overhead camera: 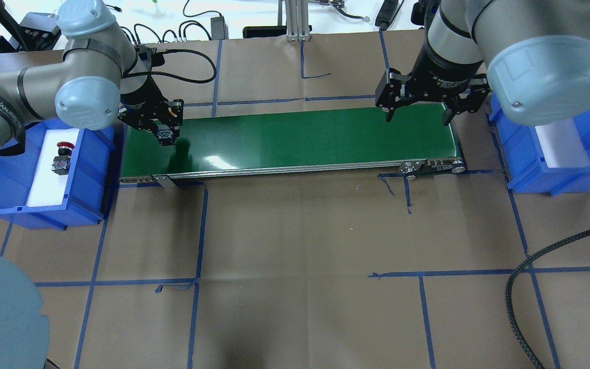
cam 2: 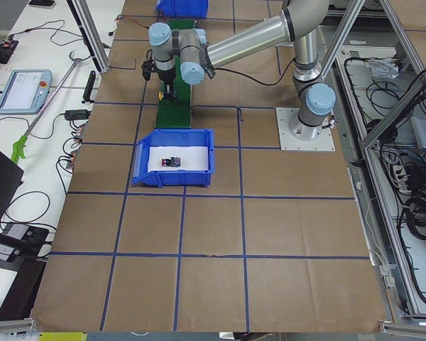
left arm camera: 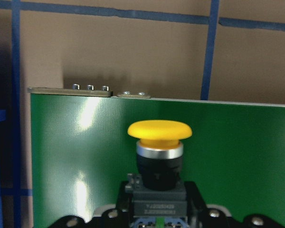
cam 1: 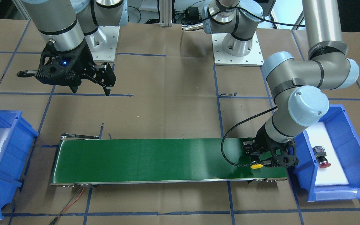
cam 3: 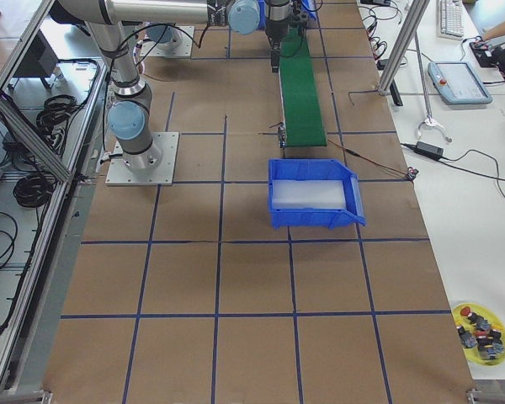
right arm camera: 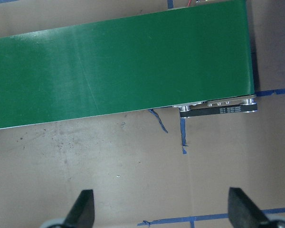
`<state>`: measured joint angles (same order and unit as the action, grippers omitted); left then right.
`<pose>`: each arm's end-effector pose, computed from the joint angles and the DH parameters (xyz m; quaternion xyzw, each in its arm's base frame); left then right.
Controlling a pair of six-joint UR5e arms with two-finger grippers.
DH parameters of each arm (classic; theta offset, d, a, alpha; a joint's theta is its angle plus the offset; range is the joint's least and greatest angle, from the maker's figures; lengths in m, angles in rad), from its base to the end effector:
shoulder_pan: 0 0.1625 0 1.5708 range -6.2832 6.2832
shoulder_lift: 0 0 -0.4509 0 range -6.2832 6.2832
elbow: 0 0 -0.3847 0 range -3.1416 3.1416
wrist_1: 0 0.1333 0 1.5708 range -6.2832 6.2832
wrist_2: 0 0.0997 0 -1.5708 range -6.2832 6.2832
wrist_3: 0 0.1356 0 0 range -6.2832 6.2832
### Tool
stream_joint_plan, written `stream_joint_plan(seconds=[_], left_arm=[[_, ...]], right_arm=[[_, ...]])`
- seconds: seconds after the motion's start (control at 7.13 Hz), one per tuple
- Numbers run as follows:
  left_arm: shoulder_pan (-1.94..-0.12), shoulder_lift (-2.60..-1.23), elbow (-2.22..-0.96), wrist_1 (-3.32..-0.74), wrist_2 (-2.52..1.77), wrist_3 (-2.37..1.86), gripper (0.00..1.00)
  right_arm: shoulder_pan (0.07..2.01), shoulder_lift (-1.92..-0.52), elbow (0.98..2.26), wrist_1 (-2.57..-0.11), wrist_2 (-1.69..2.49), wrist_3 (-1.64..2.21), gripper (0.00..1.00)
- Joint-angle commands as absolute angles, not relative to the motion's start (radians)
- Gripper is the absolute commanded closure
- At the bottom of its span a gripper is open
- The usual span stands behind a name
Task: Transport two buttons from left to right
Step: 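Carry the yellow button onto the conveyor belt and release it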
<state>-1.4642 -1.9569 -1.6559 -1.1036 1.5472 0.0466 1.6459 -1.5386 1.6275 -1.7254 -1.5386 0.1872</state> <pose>-0.0706 -0.6228 0.2696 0.0300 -0.9995 -0.0011 0.0119 0.1753 -0.4943 0.4503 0.0555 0.9978 -0.0305 0.0202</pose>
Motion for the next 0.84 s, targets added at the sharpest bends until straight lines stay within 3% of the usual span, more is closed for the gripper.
stream_joint_plan(seconds=[0.0,0.14,0.28,0.42,0.7], left_arm=[[-1.465,-1.960,-1.729,-1.005,1.548,0.048,0.94],[-1.465,-1.968,-1.738,-0.993,1.548,0.046,0.94],[-1.465,-1.967,-1.736,-0.986,1.548,0.041,0.73],[-1.465,-1.962,-1.735,-0.985,1.548,0.028,0.01],[-1.463,-1.939,-1.708,-0.986,1.549,0.035,0.00]], right_arm=[[1.644,-1.540,1.628,-1.726,-1.539,0.187,0.00],[1.646,-1.539,1.628,-1.724,-1.539,0.187,0.00],[1.646,-1.539,1.628,-1.724,-1.539,0.187,0.00],[1.646,-1.540,1.626,-1.724,-1.539,0.187,0.00],[1.646,-1.539,1.626,-1.724,-1.537,0.187,0.00]])
